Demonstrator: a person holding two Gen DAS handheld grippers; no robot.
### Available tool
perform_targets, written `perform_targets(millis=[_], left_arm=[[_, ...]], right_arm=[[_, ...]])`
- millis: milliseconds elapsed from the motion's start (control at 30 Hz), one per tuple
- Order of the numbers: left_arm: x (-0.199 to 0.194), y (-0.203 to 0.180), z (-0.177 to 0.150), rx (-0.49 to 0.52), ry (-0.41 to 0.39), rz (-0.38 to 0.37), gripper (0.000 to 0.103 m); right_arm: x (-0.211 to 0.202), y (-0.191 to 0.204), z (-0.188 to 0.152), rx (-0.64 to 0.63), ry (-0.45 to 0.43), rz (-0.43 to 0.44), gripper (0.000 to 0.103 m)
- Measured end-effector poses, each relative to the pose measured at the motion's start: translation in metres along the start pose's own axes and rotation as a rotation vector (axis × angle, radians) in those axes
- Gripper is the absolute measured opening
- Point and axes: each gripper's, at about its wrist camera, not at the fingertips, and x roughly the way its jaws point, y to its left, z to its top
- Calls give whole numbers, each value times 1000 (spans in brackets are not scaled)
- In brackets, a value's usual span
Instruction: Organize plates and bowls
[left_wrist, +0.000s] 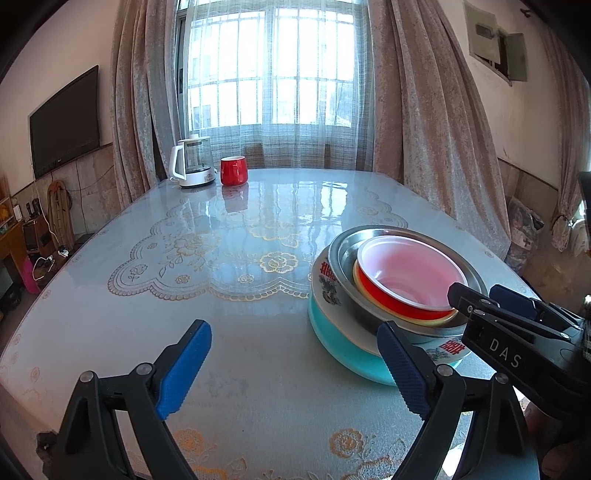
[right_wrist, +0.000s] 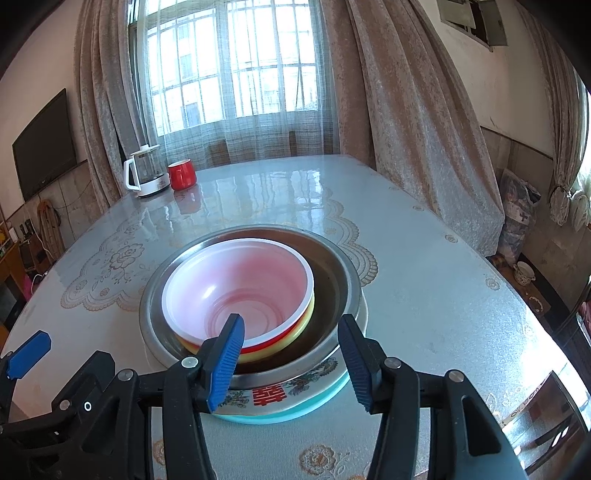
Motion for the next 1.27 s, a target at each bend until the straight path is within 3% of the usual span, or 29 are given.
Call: perform_targets(millis=[867, 1133, 1267], left_arm=[[-1, -1, 0, 12, -8, -2, 92], [-5, -1, 0, 21, -53, 8, 92], [-1, 1, -1, 9, -29, -8, 92]], right_arm=[[0, 1, 1, 0, 0, 4, 54], [2, 3, 1, -2, 4, 6, 54], [2, 3, 3, -2, 0, 12, 54]])
